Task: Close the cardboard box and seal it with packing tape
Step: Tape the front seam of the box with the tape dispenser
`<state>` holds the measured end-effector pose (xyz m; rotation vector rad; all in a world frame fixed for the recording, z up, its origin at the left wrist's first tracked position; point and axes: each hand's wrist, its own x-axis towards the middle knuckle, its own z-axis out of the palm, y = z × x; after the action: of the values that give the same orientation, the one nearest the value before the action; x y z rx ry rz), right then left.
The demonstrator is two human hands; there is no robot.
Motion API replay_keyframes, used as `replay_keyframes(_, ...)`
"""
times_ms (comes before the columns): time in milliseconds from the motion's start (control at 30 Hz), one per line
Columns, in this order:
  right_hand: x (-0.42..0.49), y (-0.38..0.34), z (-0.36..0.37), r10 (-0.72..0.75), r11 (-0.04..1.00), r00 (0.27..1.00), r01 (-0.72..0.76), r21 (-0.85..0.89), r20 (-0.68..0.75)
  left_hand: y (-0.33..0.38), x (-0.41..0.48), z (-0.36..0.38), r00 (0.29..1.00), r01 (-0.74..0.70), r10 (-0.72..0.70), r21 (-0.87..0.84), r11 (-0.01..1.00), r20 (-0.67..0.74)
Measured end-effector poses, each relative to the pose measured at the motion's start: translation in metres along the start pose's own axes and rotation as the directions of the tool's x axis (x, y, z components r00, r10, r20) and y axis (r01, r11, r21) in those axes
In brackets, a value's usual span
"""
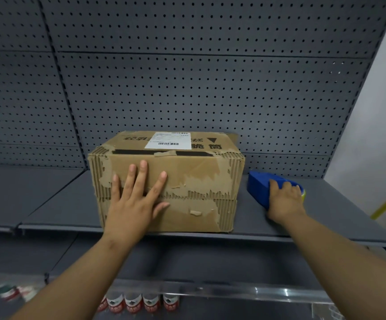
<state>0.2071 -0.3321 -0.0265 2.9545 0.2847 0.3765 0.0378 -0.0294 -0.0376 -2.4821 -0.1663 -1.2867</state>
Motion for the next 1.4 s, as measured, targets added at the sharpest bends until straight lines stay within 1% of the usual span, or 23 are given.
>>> replay_keyframes(100,-0.003,0.004,-0.001,-0.076,0.997,0.994,0.074,-0.026,-0.077,0.001,-0.001,-0.001,0.999,0.019,-0.019,-0.005,1.0,0.029)
replay_keyframes(200,-0.011,0.011,-0.001,-0.1,0.995,0.986,0.099,-0.017,-0.133,0.001,-0.003,-0.001,0.999,0.018,-0.017,-0.016,1.0,0.036)
replay_keyframes(267,-0.014,0.017,-0.006,-0.096,0.994,0.978,0.104,0.033,-0.186,0.001,-0.003,-0.003,0.999,0.02,-0.019,-0.029,0.999,0.049)
replay_keyframes(333,-0.015,0.02,-0.02,-0.066,0.982,0.967,0.106,0.154,-0.246,0.0,-0.002,-0.006,0.996,0.024,-0.02,-0.053,0.998,0.082)
replay_keyframes(400,-0.018,0.021,-0.044,-0.022,0.94,0.943,0.133,0.315,-0.333,-0.001,0.0,-0.009,0.993,0.005,0.003,-0.074,0.997,0.116)
replay_keyframes(500,-0.03,0.017,-0.087,0.056,0.81,0.865,0.253,0.529,-0.499,-0.006,0.0,-0.014,0.989,-0.039,0.054,-0.109,0.993,0.136)
replay_keyframes(600,-0.047,0.009,-0.133,0.072,0.73,0.781,0.383,0.566,-0.621,-0.016,-0.005,-0.016,0.978,-0.1,0.124,-0.144,0.985,0.169)
replay_keyframes(667,-0.061,0.001,-0.161,0.042,0.701,0.778,0.424,0.573,-0.627,-0.021,-0.006,-0.02,0.964,-0.133,0.168,-0.174,0.976,0.206)
replay_keyframes(733,-0.076,-0.008,-0.182,-0.024,0.695,0.789,0.454,0.557,-0.614,-0.023,-0.007,-0.025,0.954,-0.164,0.204,-0.184,0.969,0.222)
replay_keyframes(800,-0.089,-0.019,-0.192,-0.12,0.732,0.767,0.497,0.466,-0.63,-0.025,-0.006,-0.03,0.941,-0.17,0.214,-0.182,0.969,0.26)
replay_keyframes(867,-0.1,-0.029,-0.194,-0.21,0.756,0.693,0.562,0.335,-0.69,-0.027,-0.005,-0.035,0.928,-0.179,0.214,-0.138,0.974,0.306)
replay_keyframes(933,-0.11,-0.038,-0.192,-0.278,0.756,0.61,0.615,0.223,-0.742,-0.029,-0.005,-0.039,0.893,-0.194,0.213,-0.089,0.977,0.395)
replay_keyframes(1000,-0.12,-0.043,-0.19,-0.321,0.747,0.561,0.646,0.16,-0.763,-0.03,-0.005,-0.045,0.871,-0.189,0.207,-0.084,0.978,0.446)
replay_keyframes(1167,-0.149,-0.055,-0.177,-0.423,0.688,0.473,0.722,0.065,-0.773,-0.036,-0.015,-0.059,0.864,-0.163,0.206,-0.131,0.978,0.459)
replay_keyframes(1267,-0.165,-0.065,-0.169,-0.471,0.66,0.445,0.751,0.03,-0.762,-0.041,-0.022,-0.067,0.867,-0.139,0.2,-0.166,0.976,0.455)
replay_keyframes(1400,-0.18,-0.074,-0.16,-0.483,0.653,0.478,0.755,0.062,-0.734,-0.05,-0.029,-0.079,0.88,-0.037,0.167,-0.288,0.957,0.445)
